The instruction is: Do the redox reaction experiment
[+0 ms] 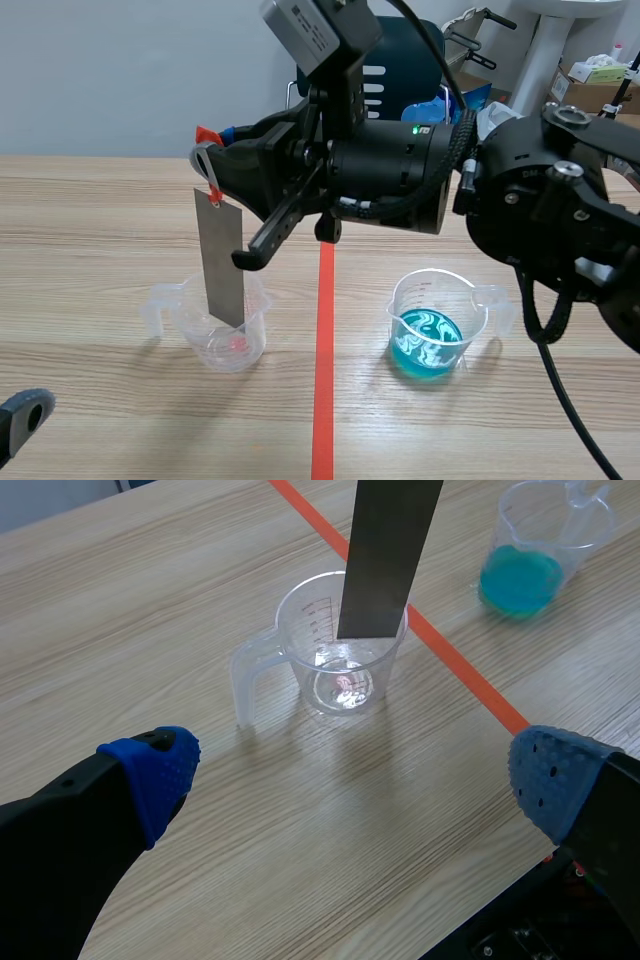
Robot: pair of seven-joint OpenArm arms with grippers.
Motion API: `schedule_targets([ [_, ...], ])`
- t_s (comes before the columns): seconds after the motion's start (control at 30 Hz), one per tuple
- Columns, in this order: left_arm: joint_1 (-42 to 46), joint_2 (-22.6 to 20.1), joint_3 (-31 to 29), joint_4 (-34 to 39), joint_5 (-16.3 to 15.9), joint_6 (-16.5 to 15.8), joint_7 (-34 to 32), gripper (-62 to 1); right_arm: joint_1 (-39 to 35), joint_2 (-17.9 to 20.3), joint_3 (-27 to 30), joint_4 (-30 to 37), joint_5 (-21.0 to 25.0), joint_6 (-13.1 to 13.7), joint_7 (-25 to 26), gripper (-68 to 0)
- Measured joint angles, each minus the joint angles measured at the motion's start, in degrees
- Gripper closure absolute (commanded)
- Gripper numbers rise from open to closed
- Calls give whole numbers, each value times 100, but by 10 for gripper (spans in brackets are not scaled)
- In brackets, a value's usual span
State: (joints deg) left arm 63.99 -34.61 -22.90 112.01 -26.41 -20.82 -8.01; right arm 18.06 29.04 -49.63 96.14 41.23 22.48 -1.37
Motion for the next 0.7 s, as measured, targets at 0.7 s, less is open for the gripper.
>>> schedule_targets([
  [0.7,0,0,0,0,0,0,-13,-623,0,-372,-151,-966,-424,85,238,-15],
])
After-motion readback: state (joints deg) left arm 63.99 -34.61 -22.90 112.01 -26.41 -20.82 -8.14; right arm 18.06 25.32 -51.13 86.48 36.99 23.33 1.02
